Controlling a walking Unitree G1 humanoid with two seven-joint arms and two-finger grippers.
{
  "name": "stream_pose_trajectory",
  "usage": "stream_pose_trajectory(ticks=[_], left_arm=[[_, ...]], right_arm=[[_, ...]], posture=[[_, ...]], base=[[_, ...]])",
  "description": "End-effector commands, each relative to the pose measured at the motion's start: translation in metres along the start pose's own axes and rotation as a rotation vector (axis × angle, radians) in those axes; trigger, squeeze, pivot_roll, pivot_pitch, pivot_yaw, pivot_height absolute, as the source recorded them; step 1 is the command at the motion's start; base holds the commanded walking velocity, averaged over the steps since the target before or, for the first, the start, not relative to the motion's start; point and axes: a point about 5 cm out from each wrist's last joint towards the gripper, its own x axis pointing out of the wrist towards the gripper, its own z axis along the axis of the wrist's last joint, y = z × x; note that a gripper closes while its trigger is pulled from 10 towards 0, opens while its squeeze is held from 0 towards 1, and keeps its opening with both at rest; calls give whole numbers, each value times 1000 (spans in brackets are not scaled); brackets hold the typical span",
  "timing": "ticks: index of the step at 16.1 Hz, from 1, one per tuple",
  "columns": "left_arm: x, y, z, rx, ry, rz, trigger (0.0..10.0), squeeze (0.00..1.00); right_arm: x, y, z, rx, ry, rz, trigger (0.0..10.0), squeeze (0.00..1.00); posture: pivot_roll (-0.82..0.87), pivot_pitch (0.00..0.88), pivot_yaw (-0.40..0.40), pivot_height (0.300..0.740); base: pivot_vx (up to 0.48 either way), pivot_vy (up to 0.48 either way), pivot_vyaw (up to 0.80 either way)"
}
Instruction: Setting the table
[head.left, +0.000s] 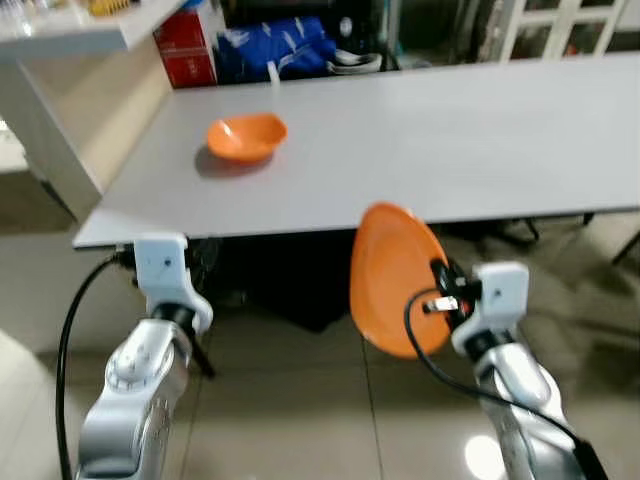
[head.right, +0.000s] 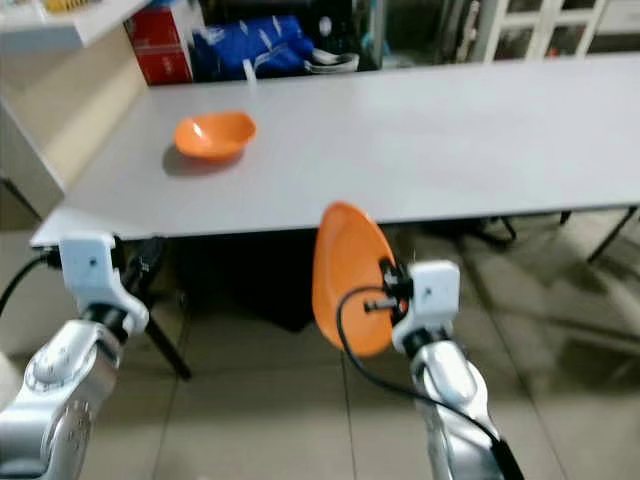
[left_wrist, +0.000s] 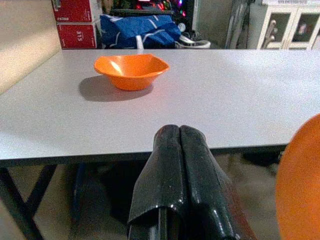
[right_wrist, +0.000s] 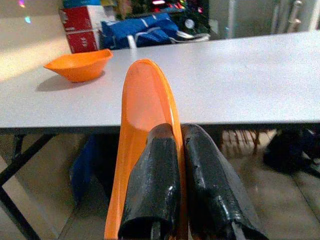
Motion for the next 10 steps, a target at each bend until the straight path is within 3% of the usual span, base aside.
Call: stream_pose_trajectory(ticks=[1, 8, 10], left_arm=[[0, 5, 1, 18, 2, 23, 10000, 0], [2, 8, 3, 9, -17, 32, 10000, 0], [3, 8, 4, 1, -25, 25, 10000, 0]], right_arm=[[3, 8, 9, 7, -49, 37, 0, 133], [5, 11, 8, 7, -55, 46, 0, 137], [6, 11, 8, 4, -58, 46, 0, 133]], posture=[[-112, 0, 99, 740], [-109, 0, 107, 740], [-115, 0, 108, 740]], base=[[270, -394, 0], [281, -385, 0], [169, 0, 0]])
